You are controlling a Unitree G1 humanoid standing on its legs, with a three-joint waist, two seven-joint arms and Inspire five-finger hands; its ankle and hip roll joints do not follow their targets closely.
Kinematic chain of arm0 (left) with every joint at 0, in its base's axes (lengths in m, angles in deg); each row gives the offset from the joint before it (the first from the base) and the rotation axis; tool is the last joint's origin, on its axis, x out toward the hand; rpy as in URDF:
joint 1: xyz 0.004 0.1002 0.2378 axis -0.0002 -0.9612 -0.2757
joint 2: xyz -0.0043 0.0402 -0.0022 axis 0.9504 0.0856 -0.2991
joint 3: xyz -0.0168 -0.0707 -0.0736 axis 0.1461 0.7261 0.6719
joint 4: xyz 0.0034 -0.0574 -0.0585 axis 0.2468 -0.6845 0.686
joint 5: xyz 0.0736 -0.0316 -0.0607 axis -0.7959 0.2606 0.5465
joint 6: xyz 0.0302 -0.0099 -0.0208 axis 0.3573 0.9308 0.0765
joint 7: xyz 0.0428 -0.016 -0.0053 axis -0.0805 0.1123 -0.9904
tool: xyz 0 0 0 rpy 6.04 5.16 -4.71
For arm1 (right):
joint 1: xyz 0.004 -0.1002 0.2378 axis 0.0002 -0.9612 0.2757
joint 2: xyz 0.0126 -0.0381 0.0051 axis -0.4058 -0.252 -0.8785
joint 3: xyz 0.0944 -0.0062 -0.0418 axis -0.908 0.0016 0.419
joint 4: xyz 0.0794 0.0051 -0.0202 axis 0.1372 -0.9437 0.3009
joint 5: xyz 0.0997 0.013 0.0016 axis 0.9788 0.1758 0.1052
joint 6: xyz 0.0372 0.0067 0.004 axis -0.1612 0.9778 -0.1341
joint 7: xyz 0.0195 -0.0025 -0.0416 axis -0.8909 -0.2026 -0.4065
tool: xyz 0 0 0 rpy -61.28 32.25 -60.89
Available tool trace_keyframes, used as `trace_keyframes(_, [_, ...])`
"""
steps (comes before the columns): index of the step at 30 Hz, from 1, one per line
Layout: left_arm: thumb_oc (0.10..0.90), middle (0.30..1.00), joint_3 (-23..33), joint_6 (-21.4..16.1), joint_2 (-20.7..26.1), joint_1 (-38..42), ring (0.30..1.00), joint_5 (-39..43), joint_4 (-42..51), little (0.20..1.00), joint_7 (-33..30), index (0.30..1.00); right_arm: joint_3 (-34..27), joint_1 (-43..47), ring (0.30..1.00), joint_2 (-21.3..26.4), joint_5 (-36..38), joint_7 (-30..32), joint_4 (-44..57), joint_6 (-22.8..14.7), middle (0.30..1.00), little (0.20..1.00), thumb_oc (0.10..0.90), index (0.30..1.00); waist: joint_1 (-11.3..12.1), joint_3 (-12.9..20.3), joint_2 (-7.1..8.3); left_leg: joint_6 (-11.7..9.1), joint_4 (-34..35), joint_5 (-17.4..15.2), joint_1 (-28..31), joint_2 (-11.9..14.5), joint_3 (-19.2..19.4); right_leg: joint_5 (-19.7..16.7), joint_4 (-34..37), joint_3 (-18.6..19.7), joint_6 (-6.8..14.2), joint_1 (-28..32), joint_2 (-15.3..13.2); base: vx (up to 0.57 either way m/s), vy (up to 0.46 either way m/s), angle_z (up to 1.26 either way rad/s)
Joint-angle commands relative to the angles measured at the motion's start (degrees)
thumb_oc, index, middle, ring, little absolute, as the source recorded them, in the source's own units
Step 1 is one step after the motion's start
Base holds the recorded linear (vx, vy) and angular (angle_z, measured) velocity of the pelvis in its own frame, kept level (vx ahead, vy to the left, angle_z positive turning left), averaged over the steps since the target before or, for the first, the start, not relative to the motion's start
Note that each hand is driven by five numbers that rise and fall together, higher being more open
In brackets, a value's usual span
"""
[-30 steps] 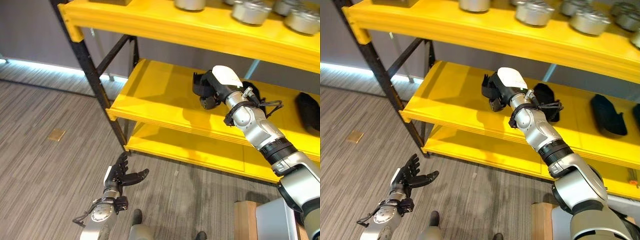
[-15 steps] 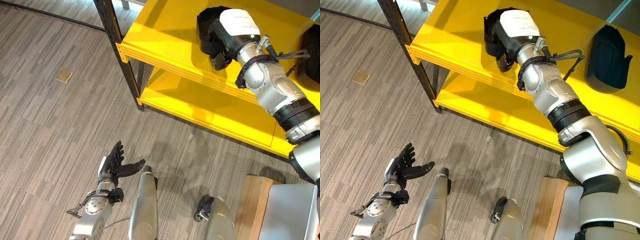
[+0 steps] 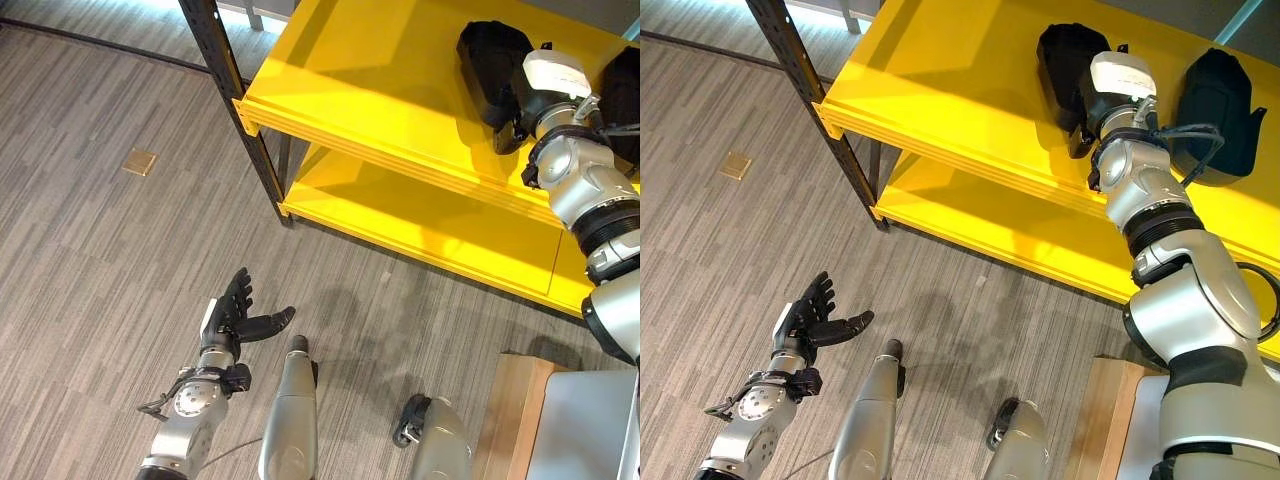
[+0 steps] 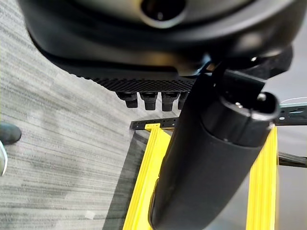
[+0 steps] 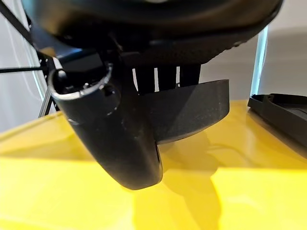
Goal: Move parts from the plastic box to the shelf.
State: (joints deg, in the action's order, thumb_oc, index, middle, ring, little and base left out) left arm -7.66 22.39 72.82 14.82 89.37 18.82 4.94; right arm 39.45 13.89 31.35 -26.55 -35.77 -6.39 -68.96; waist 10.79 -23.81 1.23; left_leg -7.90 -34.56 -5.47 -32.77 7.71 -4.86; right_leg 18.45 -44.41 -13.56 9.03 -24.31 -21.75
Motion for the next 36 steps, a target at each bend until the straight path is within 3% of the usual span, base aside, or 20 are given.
trace_keyframes(1, [0.900, 1.000, -0.9, -6.2, 2.8, -0.2, 1.000, 2.0, 3.4, 1.000, -0.5, 1.000, 0.5, 10.5, 0.300, 2.4, 3.4, 6.6, -1.8, -0.5, 0.300, 0.300, 0.400, 0.300, -0.3, 6.8, -0.36, 1.9, -3.1, -9.0, 3.1, 1.0, -4.3, -2.5, 2.4, 1.0, -2.8, -0.2, 3.7, 0.00, -0.015, 0.04])
trace_keyframes(9, [0.900, 1.000, -1.0, -6.4, 3.0, -0.2, 1.000, 2.6, 3.6, 1.000, -0.4, 1.000, -0.9, 11.2, 0.300, 2.8, 7.8, 7.5, -2.3, -1.0, 0.300, 0.300, 0.400, 0.300, 0.2, 7.0, -0.41, 1.7, -2.2, -8.4, 3.1, 1.3, -5.4, -2.3, 2.5, 0.2, -2.5, 0.3, 3.9, 0.02, -0.017, 0.07])
trace_keyframes(20, [0.900, 1.000, -2.0, -6.2, 3.4, 0.8, 1.000, 3.3, 3.5, 1.000, -0.9, 1.000, -8.4, 9.9, 0.300, -0.9, 21.0, 8.2, -1.5, -2.2, 0.300, 0.300, 0.400, 0.300, 1.4, 6.7, -0.66, 2.0, -2.5, -8.5, 2.4, 0.4, -6.4, -2.3, 2.4, -1.0, -2.2, 1.1, 3.5, 0.02, 0.002, 0.05])
trace_keyframes(30, [0.900, 1.000, -2.6, -6.1, 4.3, 0.6, 1.000, 3.8, 4.1, 1.000, -0.5, 1.000, -8.6, 10.4, 0.300, -1.3, 23.7, 7.1, -2.4, -2.6, 0.300, 0.300, 0.400, 0.300, 3.3, 6.0, -0.63, 2.3, -2.7, -8.2, 1.0, -0.6, -7.5, -2.4, 2.1, -2.1, -1.8, 0.9, 2.7, 0.01, 0.001, 0.05])
trace_keyframes(31, [0.900, 1.000, -2.6, -6.2, 4.3, 0.6, 1.000, 3.9, 4.2, 1.000, -0.5, 1.000, -8.5, 10.4, 0.542, -1.2, 23.6, 7.0, -3.1, -2.5, 0.542, 0.542, 0.573, 0.542, 3.5, 6.0, -0.66, 2.3, -2.7, -8.2, 0.9, -0.8, -7.6, -2.3, 2.1, -2.2, -1.8, 1.0, 2.6, 0.02, 0.008, 0.13])
trace_keyframes(32, [0.900, 1.000, -2.5, -6.2, 4.3, 0.5, 1.000, 3.9, 4.3, 1.000, -0.5, 1.000, -8.2, 10.2, 1.000, -0.9, 23.3, 6.5, -4.0, -2.3, 1.000, 1.000, 0.900, 1.000, 3.7, 5.9, -0.73, 2.4, -3.0, -8.2, 0.6, -1.0, -7.8, -2.2, 1.7, -2.3, -1.9, 0.9, 2.4, 0.02, 0.012, 0.10])
trace_keyframes(36, [0.900, 1.000, -2.5, -6.2, 4.2, 0.4, 1.000, 4.0, 4.5, 1.000, -0.5, 1.000, -7.5, 10.4, 1.000, -0.6, 23.1, 5.8, -5.7, -2.0, 1.000, 1.000, 0.900, 1.000, 4.2, 5.7, -0.79, 2.4, -3.3, -8.2, 0.3, -1.4, -8.0, -2.0, 1.3, -2.4, -2.0, 0.7, 2.2, 0.01, 0.011, 0.09])
